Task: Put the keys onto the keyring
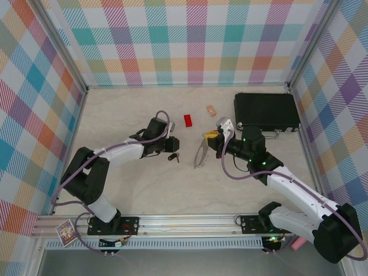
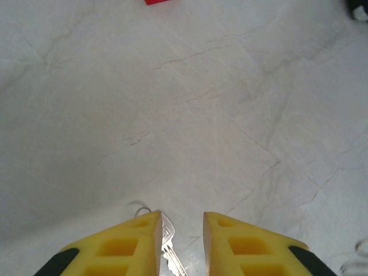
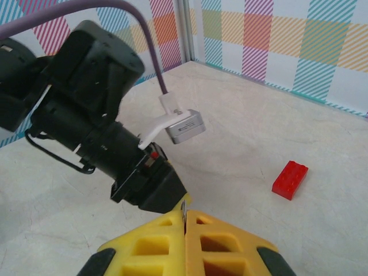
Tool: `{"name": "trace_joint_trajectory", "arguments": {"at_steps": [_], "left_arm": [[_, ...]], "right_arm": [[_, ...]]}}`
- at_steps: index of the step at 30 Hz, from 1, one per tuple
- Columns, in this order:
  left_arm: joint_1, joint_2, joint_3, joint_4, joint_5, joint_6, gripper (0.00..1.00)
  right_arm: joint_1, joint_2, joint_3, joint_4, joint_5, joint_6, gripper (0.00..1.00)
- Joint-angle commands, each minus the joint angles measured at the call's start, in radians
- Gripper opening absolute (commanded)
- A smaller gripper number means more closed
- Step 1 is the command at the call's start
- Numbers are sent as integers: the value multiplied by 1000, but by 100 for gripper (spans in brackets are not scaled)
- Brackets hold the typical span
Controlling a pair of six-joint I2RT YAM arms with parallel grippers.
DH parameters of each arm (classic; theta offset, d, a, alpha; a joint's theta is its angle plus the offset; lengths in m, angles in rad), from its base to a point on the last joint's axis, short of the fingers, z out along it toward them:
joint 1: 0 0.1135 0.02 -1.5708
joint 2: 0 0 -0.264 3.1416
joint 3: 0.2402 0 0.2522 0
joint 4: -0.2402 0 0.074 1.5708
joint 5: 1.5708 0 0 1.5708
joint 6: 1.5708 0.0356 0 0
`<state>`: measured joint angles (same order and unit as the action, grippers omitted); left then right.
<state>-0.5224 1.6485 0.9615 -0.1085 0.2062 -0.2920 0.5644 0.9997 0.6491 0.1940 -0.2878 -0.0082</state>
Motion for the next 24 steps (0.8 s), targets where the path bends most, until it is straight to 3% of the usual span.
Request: {"name": "trace_joint_trajectory", "arguments": {"at_steps": [1, 4, 13, 24], "left_arm": [[19, 52, 83, -164, 26, -6, 24], [34, 98, 142, -274, 27, 1, 26], [51, 198, 230, -383, 80, 2, 29], [50, 242, 261, -384, 139, 8, 25]], "right_arm": [[5, -27, -4, 52, -5, 13, 0], [5, -30, -6, 52, -5, 13, 0], [5, -25, -8, 58, -8, 16, 0], [6, -17, -8, 61, -7, 17, 0]]}}
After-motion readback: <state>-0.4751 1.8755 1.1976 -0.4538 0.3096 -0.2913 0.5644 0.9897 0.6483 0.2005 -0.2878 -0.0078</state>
